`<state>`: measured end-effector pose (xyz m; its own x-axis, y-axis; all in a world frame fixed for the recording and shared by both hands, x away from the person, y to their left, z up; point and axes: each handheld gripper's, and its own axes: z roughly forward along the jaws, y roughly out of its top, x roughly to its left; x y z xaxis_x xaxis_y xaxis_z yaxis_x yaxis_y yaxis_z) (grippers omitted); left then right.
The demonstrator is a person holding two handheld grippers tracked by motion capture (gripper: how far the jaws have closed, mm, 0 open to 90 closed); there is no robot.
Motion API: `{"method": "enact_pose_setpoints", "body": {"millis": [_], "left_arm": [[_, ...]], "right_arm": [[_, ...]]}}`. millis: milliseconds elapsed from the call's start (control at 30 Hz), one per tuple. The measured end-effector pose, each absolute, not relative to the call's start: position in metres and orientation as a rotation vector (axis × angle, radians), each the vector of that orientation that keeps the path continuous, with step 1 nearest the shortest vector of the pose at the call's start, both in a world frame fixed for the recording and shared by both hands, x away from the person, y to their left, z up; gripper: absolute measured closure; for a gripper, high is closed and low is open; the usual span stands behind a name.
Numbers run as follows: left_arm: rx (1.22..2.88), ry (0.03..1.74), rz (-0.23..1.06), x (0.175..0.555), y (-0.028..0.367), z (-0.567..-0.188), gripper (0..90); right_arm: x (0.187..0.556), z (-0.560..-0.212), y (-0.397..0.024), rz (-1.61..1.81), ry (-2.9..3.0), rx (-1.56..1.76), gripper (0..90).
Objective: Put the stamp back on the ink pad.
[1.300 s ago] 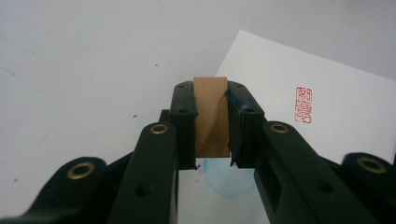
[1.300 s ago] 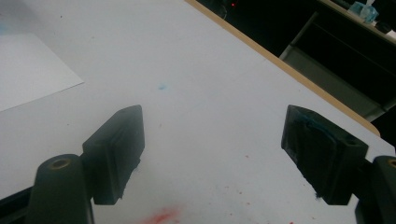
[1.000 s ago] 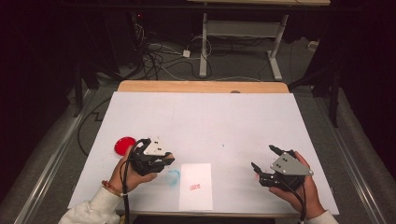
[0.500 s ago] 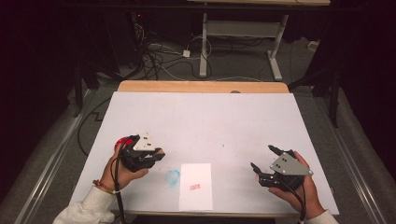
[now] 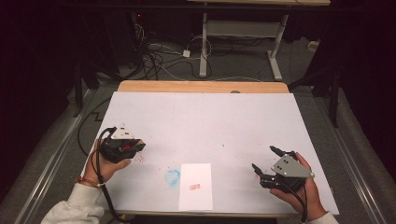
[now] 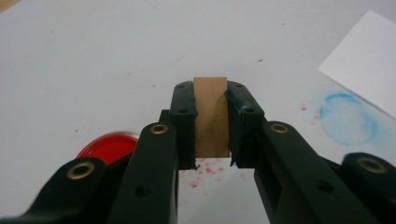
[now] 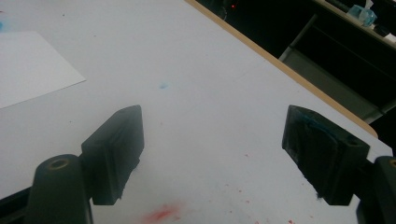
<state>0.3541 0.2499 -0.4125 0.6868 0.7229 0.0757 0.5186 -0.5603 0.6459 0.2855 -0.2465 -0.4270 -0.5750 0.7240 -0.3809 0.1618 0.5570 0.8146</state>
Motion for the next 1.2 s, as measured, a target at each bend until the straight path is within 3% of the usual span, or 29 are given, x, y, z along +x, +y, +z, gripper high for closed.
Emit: {"method": "enact_pose_setpoints", "body": {"millis": [500, 1200], "left_arm": [[2.284, 1.144, 0.416, 0.375, 0.285, -0.436, 73.2], [2.307, 1.233, 0.397, 0.390, 0.289, -0.454, 73.0]], "right_arm": [[0.285, -0.428, -0.244, 0.955, 2.065, 0.694, 21.0], [0.284, -0.430, -0.243, 0.934, 2.089, 0.669, 21.4]]}}
